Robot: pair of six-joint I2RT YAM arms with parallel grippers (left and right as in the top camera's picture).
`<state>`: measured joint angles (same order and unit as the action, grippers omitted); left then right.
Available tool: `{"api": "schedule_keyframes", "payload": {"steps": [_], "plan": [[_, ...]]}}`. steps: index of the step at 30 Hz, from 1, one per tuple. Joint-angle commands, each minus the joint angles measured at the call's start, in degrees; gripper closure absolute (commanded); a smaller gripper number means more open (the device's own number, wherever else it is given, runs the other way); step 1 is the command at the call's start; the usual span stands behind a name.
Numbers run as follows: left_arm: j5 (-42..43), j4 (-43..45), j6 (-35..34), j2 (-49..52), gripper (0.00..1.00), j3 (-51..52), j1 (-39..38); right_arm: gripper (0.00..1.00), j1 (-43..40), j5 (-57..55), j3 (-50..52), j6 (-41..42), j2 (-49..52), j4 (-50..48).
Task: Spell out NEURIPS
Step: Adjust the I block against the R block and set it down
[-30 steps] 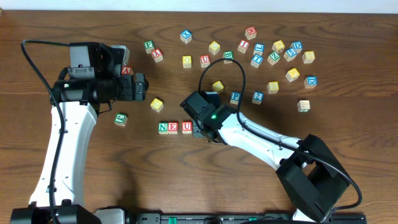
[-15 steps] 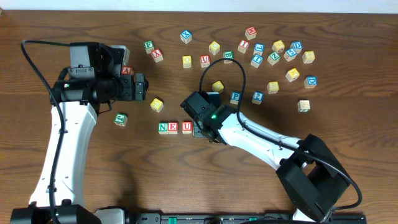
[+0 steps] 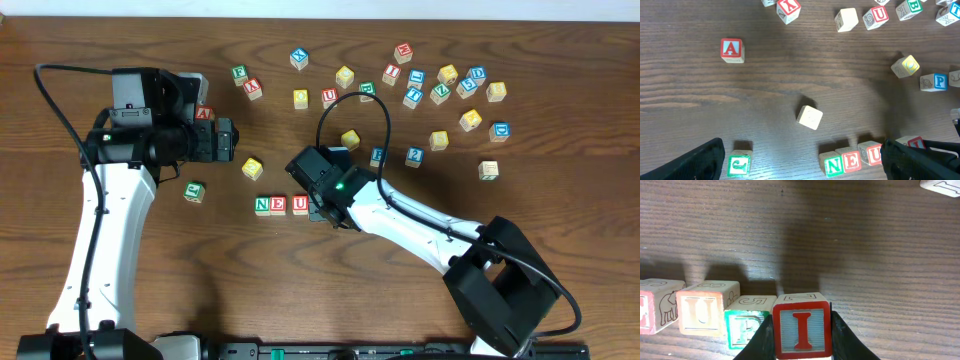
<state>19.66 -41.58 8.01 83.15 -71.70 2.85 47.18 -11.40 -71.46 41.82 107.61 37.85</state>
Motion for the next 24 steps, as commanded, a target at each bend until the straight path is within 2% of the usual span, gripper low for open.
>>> {"api": "schedule_keyframes", "payload": {"steps": [1,24], "plan": [[0.9,0.0,1.2,0.1,0.02,-1.3,0.1,0.99,0.9,-1.7,-1.7,-0.3,0.8,0.8],[0.9,0.0,1.2,0.1,0.02,-1.3,0.1,0.99,0.9,-6.0,-1.8,0.6,0.9,4.1]]}}
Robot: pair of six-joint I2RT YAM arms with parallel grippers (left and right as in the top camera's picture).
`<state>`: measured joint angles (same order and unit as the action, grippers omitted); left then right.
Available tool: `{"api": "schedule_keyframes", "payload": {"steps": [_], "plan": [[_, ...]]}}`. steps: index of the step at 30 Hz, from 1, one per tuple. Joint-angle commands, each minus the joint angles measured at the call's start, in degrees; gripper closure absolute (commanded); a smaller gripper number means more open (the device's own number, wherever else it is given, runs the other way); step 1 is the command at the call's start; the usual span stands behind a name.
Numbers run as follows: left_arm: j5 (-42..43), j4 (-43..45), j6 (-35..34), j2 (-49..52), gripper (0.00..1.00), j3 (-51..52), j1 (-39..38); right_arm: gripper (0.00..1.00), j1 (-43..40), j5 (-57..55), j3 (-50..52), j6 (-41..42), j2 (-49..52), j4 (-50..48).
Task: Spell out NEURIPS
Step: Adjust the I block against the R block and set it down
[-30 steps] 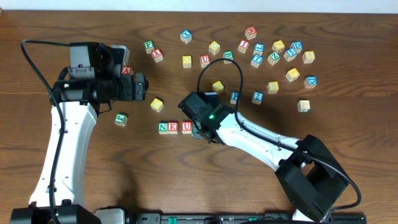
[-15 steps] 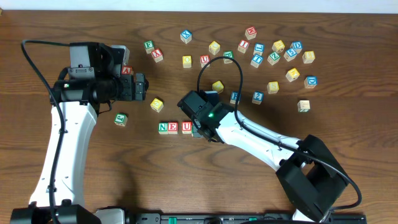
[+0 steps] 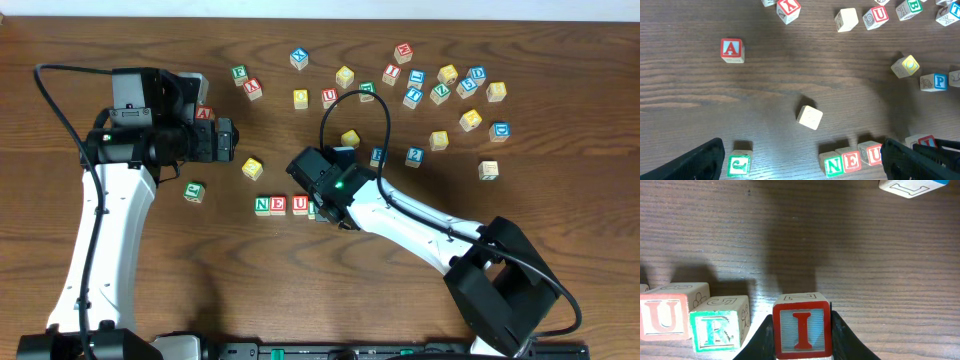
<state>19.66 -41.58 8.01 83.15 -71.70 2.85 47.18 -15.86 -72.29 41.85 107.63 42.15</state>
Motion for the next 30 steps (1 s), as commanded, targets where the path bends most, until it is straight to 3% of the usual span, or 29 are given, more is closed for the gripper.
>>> {"api": "schedule_keyframes", "payload": {"steps": [1,30], "plan": [[0.9,0.0,1.2,0.1,0.02,-1.3,0.1,0.99,0.9,-1.6,-1.0,0.8,0.9,-0.2],[0.9,0.0,1.2,0.1,0.02,-1.3,0.1,0.97,1.3,-0.3,0.4,1.0,4.1,-2.6]]}}
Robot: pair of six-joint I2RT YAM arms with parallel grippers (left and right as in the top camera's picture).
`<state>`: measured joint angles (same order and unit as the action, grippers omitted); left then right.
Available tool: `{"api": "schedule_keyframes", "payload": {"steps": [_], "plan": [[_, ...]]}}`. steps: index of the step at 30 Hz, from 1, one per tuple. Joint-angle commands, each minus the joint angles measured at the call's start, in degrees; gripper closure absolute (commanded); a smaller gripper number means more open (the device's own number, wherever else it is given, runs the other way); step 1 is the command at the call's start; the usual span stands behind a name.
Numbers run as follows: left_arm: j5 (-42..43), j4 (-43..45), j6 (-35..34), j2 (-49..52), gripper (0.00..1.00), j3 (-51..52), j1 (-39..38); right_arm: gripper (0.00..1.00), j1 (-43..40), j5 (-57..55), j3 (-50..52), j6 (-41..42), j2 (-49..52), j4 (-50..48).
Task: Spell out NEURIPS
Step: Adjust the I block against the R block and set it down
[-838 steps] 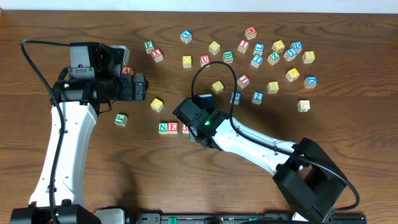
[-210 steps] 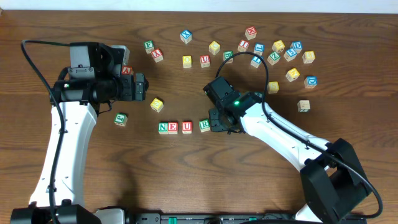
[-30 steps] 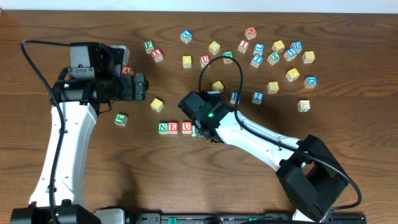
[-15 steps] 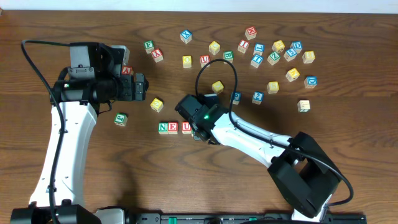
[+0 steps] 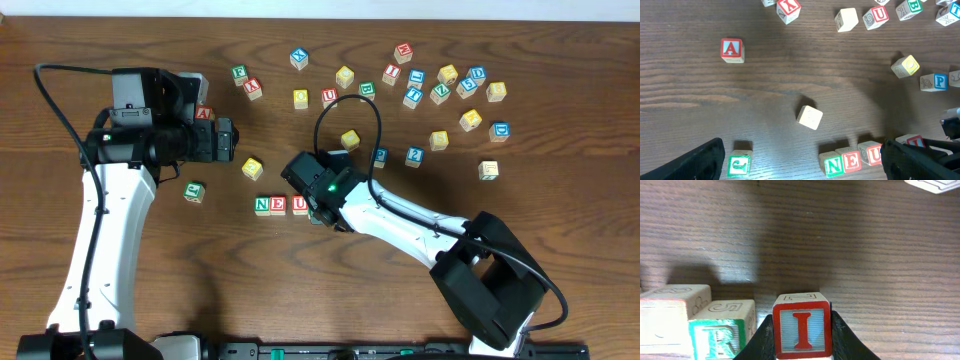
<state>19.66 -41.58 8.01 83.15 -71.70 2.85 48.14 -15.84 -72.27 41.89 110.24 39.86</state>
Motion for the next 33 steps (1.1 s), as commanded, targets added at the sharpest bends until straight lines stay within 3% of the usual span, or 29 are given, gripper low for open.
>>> {"api": "schedule_keyframes", "payload": {"steps": [1,20,23,27,33], "plan": [[0.9,0.0,1.2,0.1,0.02,-1.3,0.1,0.97,0.3,-0.3,0.4,1.0,1.7,-0.3],[0.9,0.0,1.2,0.1,0.02,-1.3,0.1,0.96,0.3,-0.1,0.4,1.0,2.4,-0.9],[0.9,0.0,1.2,0.1,0.02,-1.3,0.1,0.86,0.3,-0.1,0.4,1.0,2.4,-1.0],[0.9,0.0,1.2,0.1,0.02,-1.3,0.1,0.84,0.3,-0.1,0.4,1.0,2.4,-1.2],[0.9,0.0,1.2,0.1,0.02,-1.3,0.1,0.68,0.3,-0.1,0.4,1.0,2.4,-1.3]]}}
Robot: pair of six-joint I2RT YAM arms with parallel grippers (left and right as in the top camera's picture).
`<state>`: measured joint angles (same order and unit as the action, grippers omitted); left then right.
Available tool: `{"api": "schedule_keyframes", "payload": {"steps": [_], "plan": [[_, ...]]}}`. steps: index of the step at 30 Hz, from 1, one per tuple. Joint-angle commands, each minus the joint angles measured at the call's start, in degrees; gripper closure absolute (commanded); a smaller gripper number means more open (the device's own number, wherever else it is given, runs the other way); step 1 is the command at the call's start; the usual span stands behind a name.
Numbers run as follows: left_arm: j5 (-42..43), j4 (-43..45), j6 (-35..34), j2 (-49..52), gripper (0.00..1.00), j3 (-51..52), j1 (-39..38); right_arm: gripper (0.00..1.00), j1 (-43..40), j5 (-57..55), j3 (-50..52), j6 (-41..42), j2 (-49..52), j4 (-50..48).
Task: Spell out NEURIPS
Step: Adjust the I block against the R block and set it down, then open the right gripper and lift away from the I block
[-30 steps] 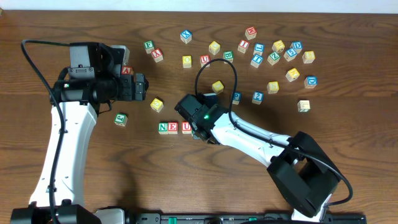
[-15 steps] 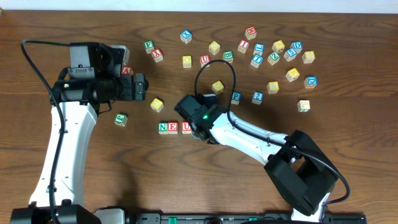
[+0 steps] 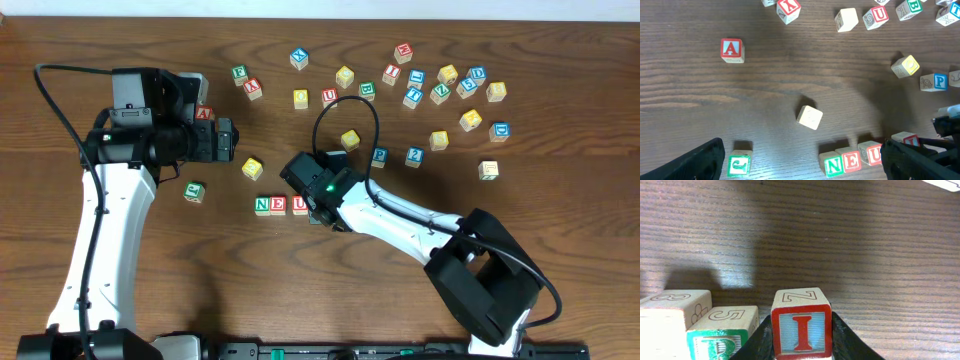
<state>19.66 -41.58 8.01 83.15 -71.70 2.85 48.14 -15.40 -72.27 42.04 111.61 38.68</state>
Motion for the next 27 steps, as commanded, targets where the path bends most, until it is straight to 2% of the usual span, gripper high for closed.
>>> {"api": "schedule_keyframes", "payload": {"steps": [1,11,27], "plan": [[0.9,0.0,1.2,0.1,0.02,-1.3,0.1,0.67,0.3,-0.5,0.4,0.8,1.0,-0.1],[0.9,0.0,1.2,0.1,0.02,-1.3,0.1,0.59,0.3,-0.5,0.4,0.8,1.0,-0.1],[0.9,0.0,1.2,0.1,0.03,-1.3,0.1,0.61,0.0,-0.6,0.4,1.2,1.0,0.0]]}}
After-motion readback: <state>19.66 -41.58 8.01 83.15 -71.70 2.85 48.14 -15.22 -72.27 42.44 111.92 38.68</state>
